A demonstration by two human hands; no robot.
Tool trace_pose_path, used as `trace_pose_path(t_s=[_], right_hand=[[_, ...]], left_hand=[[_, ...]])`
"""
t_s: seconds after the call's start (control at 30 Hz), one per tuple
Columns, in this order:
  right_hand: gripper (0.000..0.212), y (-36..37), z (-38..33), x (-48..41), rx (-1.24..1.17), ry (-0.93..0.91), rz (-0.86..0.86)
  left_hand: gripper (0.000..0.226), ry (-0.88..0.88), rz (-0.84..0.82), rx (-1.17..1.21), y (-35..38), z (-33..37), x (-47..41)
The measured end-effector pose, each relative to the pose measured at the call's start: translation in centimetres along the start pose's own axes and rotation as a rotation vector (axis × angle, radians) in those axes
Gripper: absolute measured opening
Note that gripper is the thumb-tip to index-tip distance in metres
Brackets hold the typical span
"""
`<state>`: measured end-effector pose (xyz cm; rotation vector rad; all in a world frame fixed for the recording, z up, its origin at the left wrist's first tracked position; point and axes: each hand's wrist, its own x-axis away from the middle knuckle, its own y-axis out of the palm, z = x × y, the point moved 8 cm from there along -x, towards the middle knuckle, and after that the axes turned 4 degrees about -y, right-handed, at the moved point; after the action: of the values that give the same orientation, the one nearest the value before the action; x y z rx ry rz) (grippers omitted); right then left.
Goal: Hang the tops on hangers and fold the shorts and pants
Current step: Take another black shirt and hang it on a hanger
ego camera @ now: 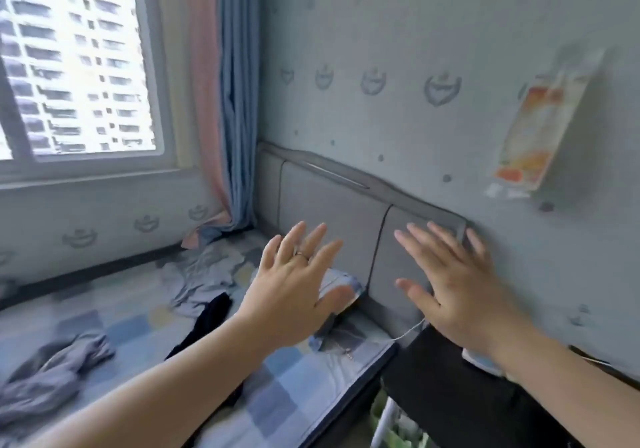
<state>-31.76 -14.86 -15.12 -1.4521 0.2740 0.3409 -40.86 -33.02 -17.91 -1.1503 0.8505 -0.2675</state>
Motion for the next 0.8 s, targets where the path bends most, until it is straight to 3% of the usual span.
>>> trace_pose_path(t_s=[0.13,0.33,0.67,0.8], right_hand=[[0.072,10.7,-5.1,-4.1,-0.150,-0.099,-0.099],[0.074,25.1,-9.4,-11.1,-0.325,-0.239,-0.241],[0.060,45.9,-13.5,-18.5,-0.520,-0.348,-0.677],[0.057,51.8,-15.9,-19.0,-0.537,-0.365,-0.830]], left_hand=[[0.069,-0.234,-0.105,-0.018,6.7,-9.6,4.4],[0.069,-0.525,-0.256,-0.044,16.9,-19.3,7.6],[0.071,-1.148,-0.508,0.125,30.0,-28.7,14.9],[0.069,-1.302,-0.584,0.152,32.7,-31.2,18.7]])
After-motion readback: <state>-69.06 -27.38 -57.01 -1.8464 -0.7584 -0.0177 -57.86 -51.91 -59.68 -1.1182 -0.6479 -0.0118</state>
